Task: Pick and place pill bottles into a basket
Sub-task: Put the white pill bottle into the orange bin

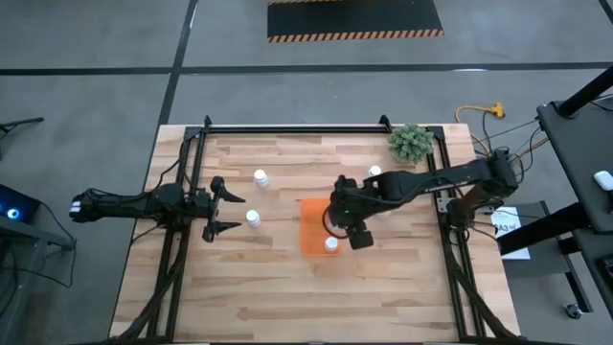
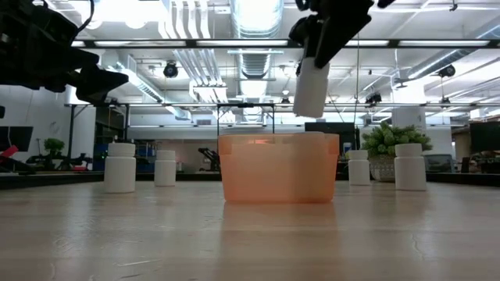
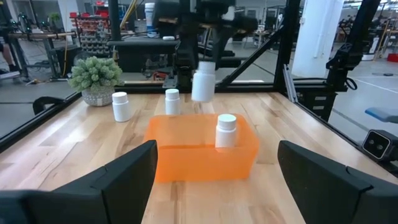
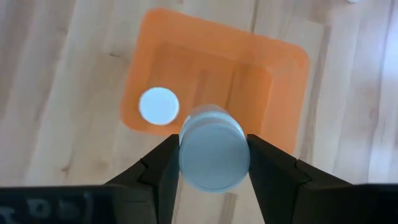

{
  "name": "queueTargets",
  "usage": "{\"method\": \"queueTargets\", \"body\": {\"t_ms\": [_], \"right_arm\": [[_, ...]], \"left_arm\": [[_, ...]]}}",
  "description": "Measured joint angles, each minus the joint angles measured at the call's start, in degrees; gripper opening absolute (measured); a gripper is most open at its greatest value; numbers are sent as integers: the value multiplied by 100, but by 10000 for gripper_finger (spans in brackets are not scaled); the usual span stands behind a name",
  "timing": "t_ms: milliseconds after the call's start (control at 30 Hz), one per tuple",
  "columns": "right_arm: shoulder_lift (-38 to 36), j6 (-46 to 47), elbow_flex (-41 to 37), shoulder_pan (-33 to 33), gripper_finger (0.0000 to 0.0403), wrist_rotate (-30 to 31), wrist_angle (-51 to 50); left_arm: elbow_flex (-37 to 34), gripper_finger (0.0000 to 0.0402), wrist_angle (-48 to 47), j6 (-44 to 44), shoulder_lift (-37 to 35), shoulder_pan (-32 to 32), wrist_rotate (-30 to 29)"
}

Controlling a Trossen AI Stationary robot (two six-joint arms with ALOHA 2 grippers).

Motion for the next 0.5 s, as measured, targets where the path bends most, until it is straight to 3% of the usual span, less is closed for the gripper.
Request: {"method": "queueTargets", "body": {"t_ms": [500], "right_arm": [[462,-223,-2,-23,155,145,339]], "left_arm": [[0,315,-8,0,8,2,0]]}}
